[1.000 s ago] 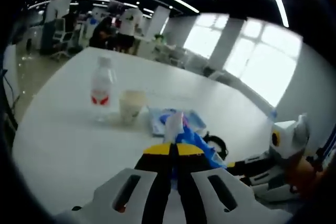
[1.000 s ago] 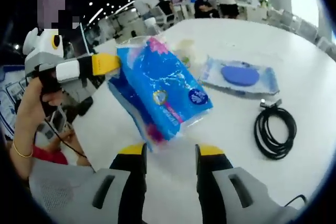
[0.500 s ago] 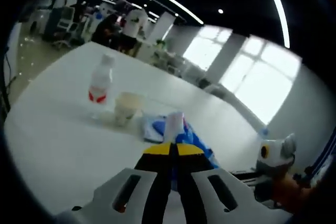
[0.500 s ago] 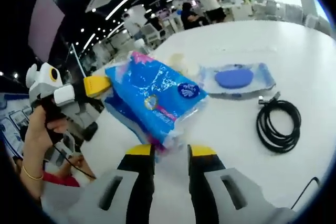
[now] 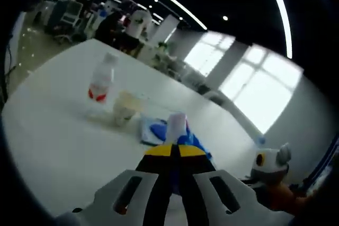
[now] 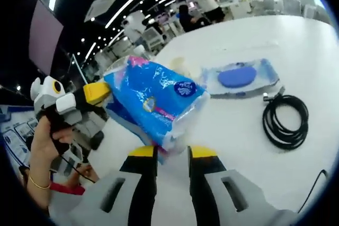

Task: Arrange the tabletop items into an orderly group along one side of the table until the central work area is clear of visible clutter.

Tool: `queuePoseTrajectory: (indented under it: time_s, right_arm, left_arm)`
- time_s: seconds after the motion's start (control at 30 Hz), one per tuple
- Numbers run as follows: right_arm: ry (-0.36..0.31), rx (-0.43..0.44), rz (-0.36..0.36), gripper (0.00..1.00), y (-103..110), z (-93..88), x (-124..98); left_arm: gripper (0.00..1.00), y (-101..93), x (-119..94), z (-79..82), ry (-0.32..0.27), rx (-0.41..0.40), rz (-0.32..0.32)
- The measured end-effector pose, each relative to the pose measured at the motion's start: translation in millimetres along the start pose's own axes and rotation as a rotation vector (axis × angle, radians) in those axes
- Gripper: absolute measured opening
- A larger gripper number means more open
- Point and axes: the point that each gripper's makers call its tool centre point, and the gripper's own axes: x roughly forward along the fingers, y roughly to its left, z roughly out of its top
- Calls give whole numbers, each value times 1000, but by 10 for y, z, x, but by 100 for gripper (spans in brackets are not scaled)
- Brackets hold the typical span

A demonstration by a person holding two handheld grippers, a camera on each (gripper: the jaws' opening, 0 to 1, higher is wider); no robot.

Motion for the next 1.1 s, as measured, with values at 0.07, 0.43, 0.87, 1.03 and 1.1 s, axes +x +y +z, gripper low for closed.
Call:
queuePoseTrajectory:
  time_s: [0.07, 0.43, 0.87, 1.03, 1.1]
  right_arm:
    - [4, 19, 12, 20, -3, -15, 9]
    - [-35, 1, 17, 7, -2, 72, -28]
    - [13, -127, -69, 2, -156, 80, -104]
    - [5, -156, -92, 2, -255, 180, -188]
    - [-17, -100, -82, 2, -268, 213, -200]
  left_arm:
    - [0, -13, -1, -1, -3, -7, -4]
    - [0, 6, -23, 2, -8, -36, -10]
    - [2, 110, 25, -222, 128, 204, 58]
    - [8, 88, 38, -245, 149, 291, 59]
    - [9, 89, 48, -242, 155, 320, 44]
